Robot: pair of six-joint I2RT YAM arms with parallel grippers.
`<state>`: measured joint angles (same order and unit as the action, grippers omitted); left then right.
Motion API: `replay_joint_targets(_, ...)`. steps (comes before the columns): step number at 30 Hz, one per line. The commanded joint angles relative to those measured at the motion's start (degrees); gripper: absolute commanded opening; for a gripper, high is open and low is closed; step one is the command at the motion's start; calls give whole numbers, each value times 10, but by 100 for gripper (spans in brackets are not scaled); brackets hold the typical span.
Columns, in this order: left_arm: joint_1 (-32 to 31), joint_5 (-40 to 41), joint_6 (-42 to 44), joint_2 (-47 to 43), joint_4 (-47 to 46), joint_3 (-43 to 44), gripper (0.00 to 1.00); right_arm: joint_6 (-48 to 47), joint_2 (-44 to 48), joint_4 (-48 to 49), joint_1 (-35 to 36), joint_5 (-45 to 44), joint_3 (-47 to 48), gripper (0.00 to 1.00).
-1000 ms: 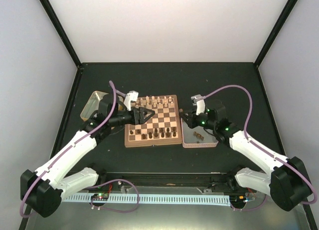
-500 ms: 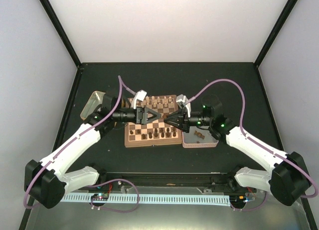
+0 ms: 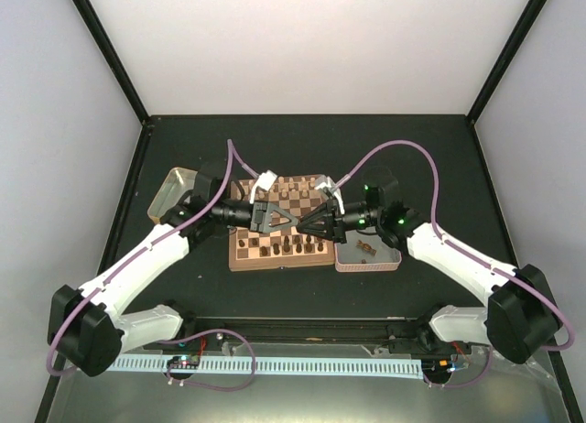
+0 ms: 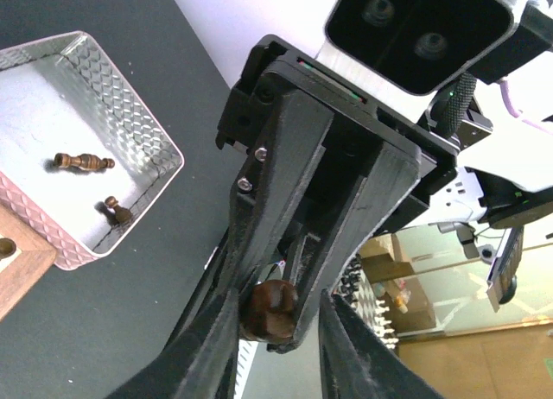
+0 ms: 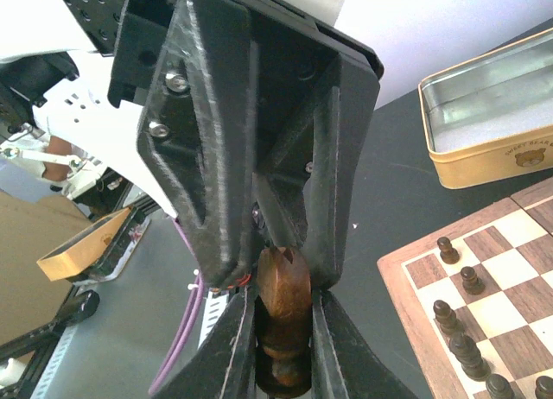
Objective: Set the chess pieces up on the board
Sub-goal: Place the chess piece on the chessboard.
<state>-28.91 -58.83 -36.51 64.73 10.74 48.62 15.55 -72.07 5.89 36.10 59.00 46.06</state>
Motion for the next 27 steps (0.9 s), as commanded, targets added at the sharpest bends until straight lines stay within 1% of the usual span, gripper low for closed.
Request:
replay_joint_targets(1,-9,-15,14,14,-4,21,20,-10,-7,-6,6,28,24,9)
replay_joint_targets(6,-8,-16,25,19,-6,23,2,-24,-15,-32,11,26,32,9)
replay_joint_targets(9,-9,-13,36,19,1,20,2,-21,-13,-40,11,10,32,13)
replay_joint_targets(10,-9,-7,42,19,8,20,1,-20,-11,-42,11,1,33,18)
replay_joint_targets(12,-7,18,58,15,33,20,2,-19,-6,-49,11,-18,30,31)
replay_joint_targets(14,-6,53,78,8,63,21,2,-26,-2,-59,11,-44,26,39)
replay_joint_targets(15,-4,79,85,1,77,20,2,-37,0,-70,10,-62,25,45)
replay_joint_targets(16,-2,126,91,-7,94,18,1,-46,3,-83,9,-80,21,54)
replay_joint_targets(17,-1,171,97,-18,115,15,2,-51,7,-88,8,-100,15,60)
replay_joint_targets(18,-1,233,104,-32,135,13,2,-51,12,-89,7,-117,7,65)
replay_joint_targets(20,-1,351,114,-60,177,5,2,-44,25,-85,5,-150,-11,73)
replay_joint_targets(22,-1,444,130,-91,219,3,2,-35,41,-79,4,-185,-27,77)
replay_joint_targets(24,-3,517,136,-113,256,2,2,-22,56,-76,3,-240,-37,79)
replay_joint_targets(27,-6,577,122,-147,284,-23,1,1,69,-75,3,-312,-44,79)
